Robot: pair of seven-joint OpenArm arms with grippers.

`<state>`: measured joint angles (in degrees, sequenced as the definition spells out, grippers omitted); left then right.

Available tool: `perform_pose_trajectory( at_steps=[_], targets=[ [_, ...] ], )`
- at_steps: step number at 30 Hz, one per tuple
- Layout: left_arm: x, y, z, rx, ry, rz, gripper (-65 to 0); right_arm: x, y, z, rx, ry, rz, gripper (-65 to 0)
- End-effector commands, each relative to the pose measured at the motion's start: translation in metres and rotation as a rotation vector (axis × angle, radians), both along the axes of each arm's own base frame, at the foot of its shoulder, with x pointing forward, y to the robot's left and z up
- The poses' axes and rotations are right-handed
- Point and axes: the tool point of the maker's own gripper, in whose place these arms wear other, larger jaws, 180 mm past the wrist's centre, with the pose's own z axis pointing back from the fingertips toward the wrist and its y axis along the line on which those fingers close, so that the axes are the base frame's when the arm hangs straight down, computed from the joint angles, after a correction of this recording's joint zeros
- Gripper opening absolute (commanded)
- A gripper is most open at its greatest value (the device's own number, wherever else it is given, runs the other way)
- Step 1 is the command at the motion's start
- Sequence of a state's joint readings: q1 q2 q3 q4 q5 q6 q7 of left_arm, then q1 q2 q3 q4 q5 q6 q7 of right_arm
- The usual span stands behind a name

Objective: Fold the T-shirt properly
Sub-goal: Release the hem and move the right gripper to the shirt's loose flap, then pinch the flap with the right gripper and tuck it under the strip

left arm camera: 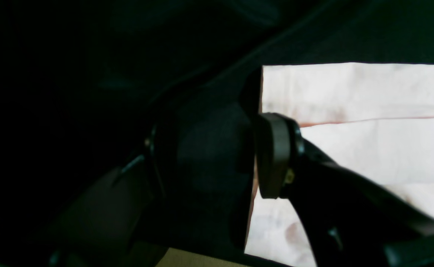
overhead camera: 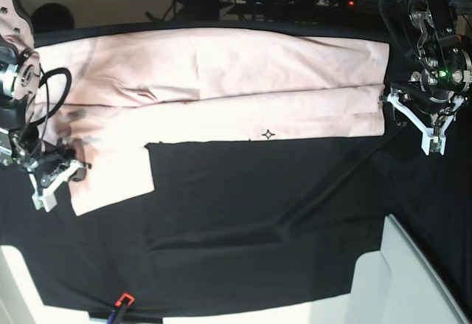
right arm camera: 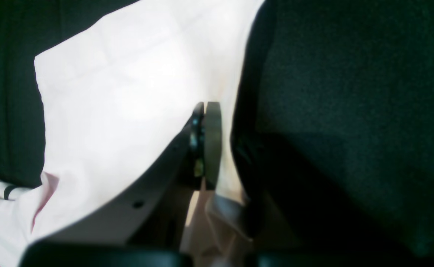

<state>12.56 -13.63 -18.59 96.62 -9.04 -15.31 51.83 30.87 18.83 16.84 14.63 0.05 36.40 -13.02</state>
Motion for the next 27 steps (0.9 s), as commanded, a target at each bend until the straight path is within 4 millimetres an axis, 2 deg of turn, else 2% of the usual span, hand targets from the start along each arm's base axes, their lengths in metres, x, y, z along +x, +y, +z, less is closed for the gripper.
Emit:
perform_pose_trajectory(
  at_steps=[1,8,12,18,27],
  targets=[
    [0.009,0.004,0.012,0.021,-0.039,-0.007,-32.2,0.026,-0.015,0.028,-0.027,-0.096,-0.007,-65.0],
    [0.009,0.004,0.011,0.020,-0.039,-0.008,-32.2,0.007,-0.031,0.039,-0.179,-0.091,0.076,-65.0],
    [0.010,0.003,0.011,0.019,-0.039,-0.012,-32.2,-0.006,-0.031,0.049,-0.269,-0.072,0.132,-65.0],
    [0.015,0.001,0.013,0.019,-0.049,-0.016,-32.2,-0.039,-0.027,0.054,-0.354,-0.004,0.228,-65.0],
    [0.015,0.001,0.013,0.019,-0.049,-0.016,-32.2,-0.080,-0.030,0.072,-0.499,0.039,0.287,-65.0]
  ],
)
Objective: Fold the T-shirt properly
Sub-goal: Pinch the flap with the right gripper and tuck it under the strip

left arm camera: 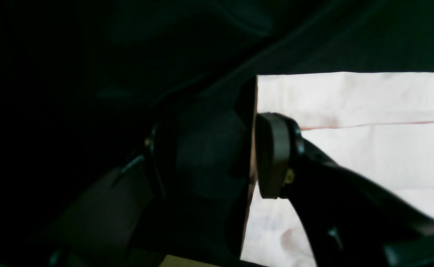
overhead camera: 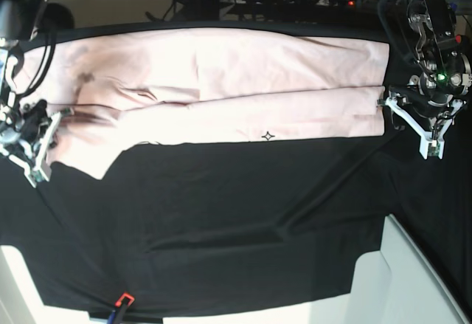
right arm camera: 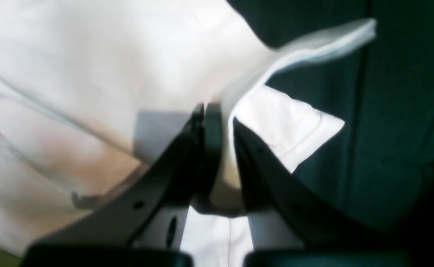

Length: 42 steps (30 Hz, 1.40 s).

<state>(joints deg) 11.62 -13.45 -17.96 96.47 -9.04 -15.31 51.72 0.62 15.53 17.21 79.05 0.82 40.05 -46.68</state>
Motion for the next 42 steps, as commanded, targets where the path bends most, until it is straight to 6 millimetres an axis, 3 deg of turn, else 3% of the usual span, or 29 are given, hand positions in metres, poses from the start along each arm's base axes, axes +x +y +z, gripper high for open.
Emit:
perform_pose_trajectory(
  at_steps=[1,9,21,31,36,39,42],
  targets=[
    [0.007,0.006,0.011,0.024,-0.033,-0.005,-32.2,0.007,-0.007,0.015,-0.028,-0.038,0.004,-65.0],
    [-0.002,0.010,-0.007,0.003,0.015,0.017,-32.2,-0.026,-0.008,0.021,-0.103,0.006,0.033,-65.0],
    [-0.002,0.014,-0.005,0.010,0.014,0.020,-32.2,-0.070,-0.007,-0.003,-0.082,0.092,0.006,-65.0],
    [-0.002,0.012,-0.006,0.009,0.015,0.016,-32.2,-0.080,-0.021,-0.003,-0.053,0.079,-0.110,-65.0],
    [-0.001,0.011,-0.006,0.009,0.016,0.013,-32.2,-0.086,-0.010,-0.011,-0.025,0.098,-0.116,-65.0],
    [-0.001,0.011,-0.006,0.009,0.016,0.013,-32.2,-0.088,-0.003,-0.014,-0.005,0.101,-0.128,-59.1],
    [-0.002,0.012,-0.006,0.009,0.016,0.015,-32.2,-0.098,-0.014,-0.015,0.020,0.101,-0.238,-41.8]
  ],
)
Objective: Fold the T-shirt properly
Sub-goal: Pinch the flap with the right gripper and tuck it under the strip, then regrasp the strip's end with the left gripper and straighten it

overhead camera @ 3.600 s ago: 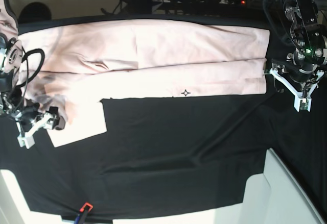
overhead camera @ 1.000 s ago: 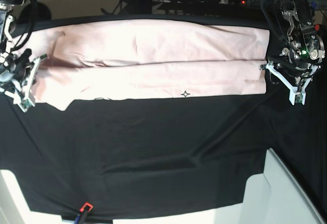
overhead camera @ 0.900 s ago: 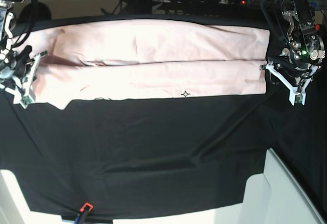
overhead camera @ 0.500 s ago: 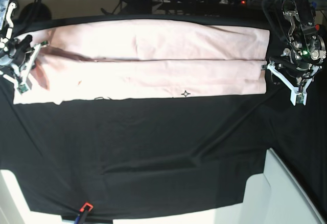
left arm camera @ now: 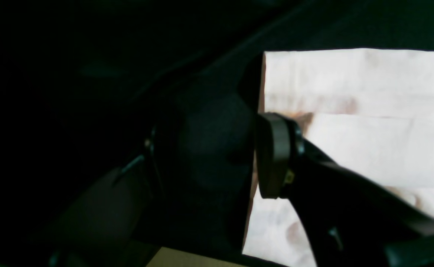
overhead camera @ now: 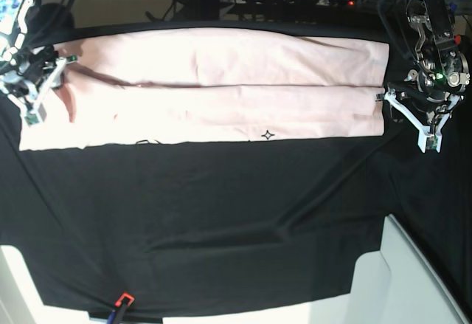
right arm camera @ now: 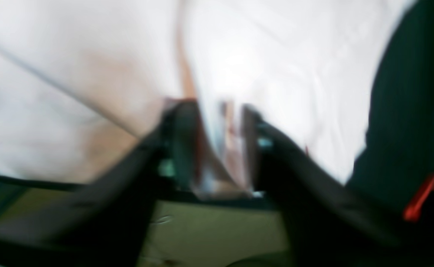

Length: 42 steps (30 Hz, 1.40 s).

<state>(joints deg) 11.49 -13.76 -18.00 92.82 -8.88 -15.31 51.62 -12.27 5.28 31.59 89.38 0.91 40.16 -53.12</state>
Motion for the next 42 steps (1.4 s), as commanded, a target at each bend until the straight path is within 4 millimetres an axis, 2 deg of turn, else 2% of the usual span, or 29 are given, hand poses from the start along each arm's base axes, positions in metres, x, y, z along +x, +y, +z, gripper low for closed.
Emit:
perform_pose_trajectory(
  at_steps=[1,3,7,11,16,19,23,26,30,32,33,37,40,42],
  targets=[
    [0.008,0.006,0.012,0.024,-0.037,-0.006,-32.2,0.006,-0.015,0.010,-0.028,-0.031,-0.032,-36.3],
    [0.008,0.006,0.012,0.024,-0.036,-0.007,-32.2,0.005,-0.024,0.014,-0.028,-0.056,-0.079,-29.3],
    [0.008,0.006,0.012,0.024,-0.036,-0.007,-32.2,0.001,-0.042,0.022,-0.029,-0.120,-0.181,-28.4],
    [0.008,0.004,0.011,0.020,-0.036,-0.008,-32.2,0.000,-0.049,0.030,-0.051,-0.144,-0.192,-28.4],
    [0.008,0.004,0.011,0.020,-0.036,-0.008,-32.2,-0.002,-0.047,0.042,-0.078,-0.176,-0.216,-28.4],
    [0.008,0.004,0.011,0.020,-0.036,-0.008,-32.2,-0.010,-0.049,0.048,-0.108,-0.168,-0.246,-28.4],
    [0.008,0.004,0.011,0.020,-0.036,-0.008,-32.2,-0.005,-0.042,0.058,-0.110,-0.199,-0.233,-28.4],
    [0.010,0.001,0.012,0.012,-0.045,-0.009,-32.2,0.002,-0.035,0.057,-0.093,-0.201,-0.179,-28.4],
    [0.009,-0.008,0.007,-0.016,-0.047,-0.003,-31.6,0.000,-0.034,0.056,-0.090,-0.198,-0.177,-28.7],
    [0.011,-0.013,0.009,-0.023,-0.059,-0.004,-31.4,-0.001,-0.031,0.054,-0.082,-0.195,-0.180,-31.9],
    [0.013,-0.016,0.012,-0.028,-0.073,-0.008,-31.4,-0.001,-0.027,0.053,-0.071,-0.196,-0.185,-36.7],
    [0.028,-0.041,0.032,-0.137,-0.172,-0.026,-31.4,-0.001,-0.021,0.050,-0.055,-0.196,-0.191,-64.9],
    [0.036,-0.065,0.036,-0.235,-0.207,-0.069,-31.4,-0.002,-0.016,0.047,-0.042,-0.193,-0.194,-63.0],
    [0.037,-0.074,0.034,-0.263,-0.204,-0.088,-31.4,-0.003,-0.015,0.047,-0.039,-0.191,-0.195,-64.9]
  ],
)
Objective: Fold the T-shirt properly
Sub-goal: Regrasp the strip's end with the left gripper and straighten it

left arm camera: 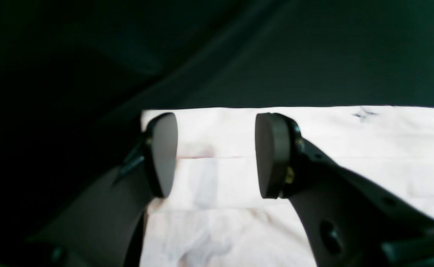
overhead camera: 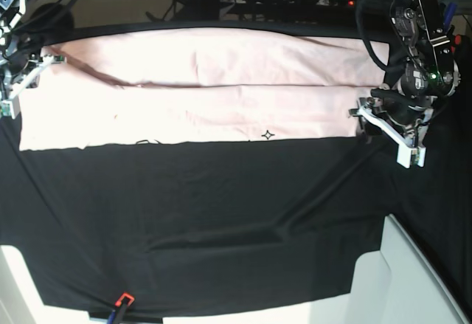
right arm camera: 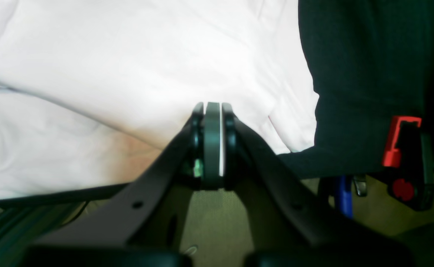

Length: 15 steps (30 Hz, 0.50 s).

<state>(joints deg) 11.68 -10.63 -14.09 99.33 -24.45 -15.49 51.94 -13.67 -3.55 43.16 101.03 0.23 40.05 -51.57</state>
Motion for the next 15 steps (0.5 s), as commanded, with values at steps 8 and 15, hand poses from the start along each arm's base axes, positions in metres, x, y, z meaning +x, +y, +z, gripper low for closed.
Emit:
perform_pose_trajectory(
  at_steps=[8,15],
  targets=[
    [-0.001,-0.005,-0.025,-0.028,0.038,-0.009,-31.9,0.000,-0.003,0.005,-0.011,-0.019,0.002,-64.9],
    [-0.018,0.002,-0.056,-0.048,0.108,0.023,-32.2,-0.003,-0.003,0.004,-0.011,-0.009,0.000,-64.9]
  ],
)
